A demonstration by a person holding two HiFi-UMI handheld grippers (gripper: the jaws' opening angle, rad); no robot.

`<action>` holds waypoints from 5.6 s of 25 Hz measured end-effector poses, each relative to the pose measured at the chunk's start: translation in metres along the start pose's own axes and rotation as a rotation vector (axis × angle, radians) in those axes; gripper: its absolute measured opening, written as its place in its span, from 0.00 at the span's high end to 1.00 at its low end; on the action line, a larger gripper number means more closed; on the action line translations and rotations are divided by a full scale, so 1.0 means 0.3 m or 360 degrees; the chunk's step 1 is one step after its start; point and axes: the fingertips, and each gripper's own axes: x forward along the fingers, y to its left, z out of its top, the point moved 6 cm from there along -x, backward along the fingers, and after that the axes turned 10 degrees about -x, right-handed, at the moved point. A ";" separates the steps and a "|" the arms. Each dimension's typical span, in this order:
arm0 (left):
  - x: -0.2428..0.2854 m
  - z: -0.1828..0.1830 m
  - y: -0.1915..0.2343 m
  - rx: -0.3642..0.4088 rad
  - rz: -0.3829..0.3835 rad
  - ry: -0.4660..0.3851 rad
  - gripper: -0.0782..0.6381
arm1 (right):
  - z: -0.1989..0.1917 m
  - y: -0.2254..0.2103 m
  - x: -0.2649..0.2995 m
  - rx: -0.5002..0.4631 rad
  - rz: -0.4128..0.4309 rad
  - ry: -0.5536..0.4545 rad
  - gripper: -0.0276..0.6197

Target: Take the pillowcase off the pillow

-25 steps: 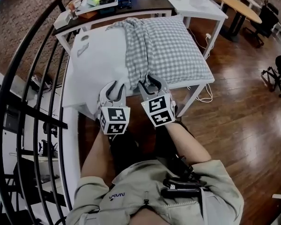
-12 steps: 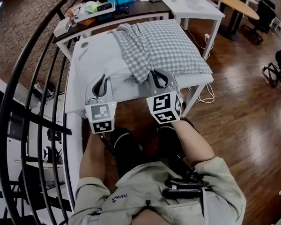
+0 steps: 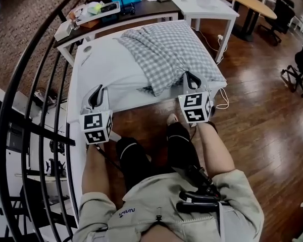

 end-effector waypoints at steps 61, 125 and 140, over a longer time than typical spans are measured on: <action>0.374 0.092 -0.128 0.0096 -0.0225 0.0173 0.87 | 0.617 0.118 0.611 -0.0321 0.0765 0.0069 0.68; 0.079 0.098 -0.183 0.0146 -0.0201 -0.0147 0.87 | -0.019 -0.040 -0.079 0.0233 -0.0044 -0.0009 0.95; 0.065 0.031 -0.258 0.0263 -0.0236 -0.0088 0.76 | -0.219 -0.035 -0.033 0.0257 0.0044 0.0138 0.95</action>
